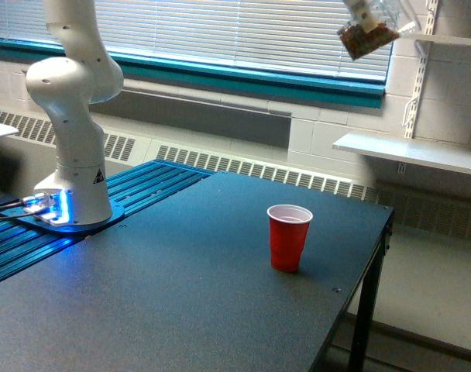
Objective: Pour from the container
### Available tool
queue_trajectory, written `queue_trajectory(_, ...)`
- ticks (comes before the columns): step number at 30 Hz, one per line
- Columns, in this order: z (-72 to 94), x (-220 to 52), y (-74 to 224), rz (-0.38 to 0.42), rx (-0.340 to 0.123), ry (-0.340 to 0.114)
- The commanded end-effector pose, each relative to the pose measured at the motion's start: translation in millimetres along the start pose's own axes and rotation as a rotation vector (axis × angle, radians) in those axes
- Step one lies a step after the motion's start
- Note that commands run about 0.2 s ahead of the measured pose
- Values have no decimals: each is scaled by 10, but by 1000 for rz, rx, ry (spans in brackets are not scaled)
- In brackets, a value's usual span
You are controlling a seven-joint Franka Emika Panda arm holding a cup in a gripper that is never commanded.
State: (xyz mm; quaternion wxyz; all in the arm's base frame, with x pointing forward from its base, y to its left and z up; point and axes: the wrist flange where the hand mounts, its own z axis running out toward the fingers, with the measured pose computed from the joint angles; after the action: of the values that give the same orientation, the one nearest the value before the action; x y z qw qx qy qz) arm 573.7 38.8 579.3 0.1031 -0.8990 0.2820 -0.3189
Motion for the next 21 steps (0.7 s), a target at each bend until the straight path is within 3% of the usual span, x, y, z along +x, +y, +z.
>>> queue_trajectory(1, 8, -5, 190, -5, -2, 18)
queue_trajectory(21, 274, -457, 794, -63, -80, -12)
